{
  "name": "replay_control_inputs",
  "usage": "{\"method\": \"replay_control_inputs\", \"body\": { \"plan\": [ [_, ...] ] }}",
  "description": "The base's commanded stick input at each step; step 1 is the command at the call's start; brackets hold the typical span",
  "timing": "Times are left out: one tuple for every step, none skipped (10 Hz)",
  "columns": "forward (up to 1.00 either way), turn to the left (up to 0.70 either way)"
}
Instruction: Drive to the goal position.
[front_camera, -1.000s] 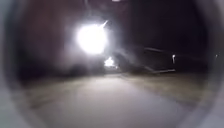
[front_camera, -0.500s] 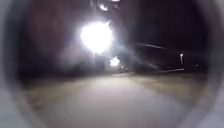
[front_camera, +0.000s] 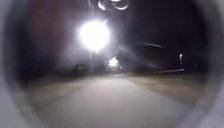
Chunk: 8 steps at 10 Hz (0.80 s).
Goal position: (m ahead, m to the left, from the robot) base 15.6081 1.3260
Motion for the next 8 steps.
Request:
{"method": "replay_control_inputs", "body": {
  "plan": [
    [1.00, 0.00],
    [1.00, 0.00],
    [1.00, 0.00],
    [1.00, 0.00],
    [1.00, 0.00],
    [1.00, 0.00],
    [1.00, 0.00],
    [1.00, 0.00]
  ]
}}
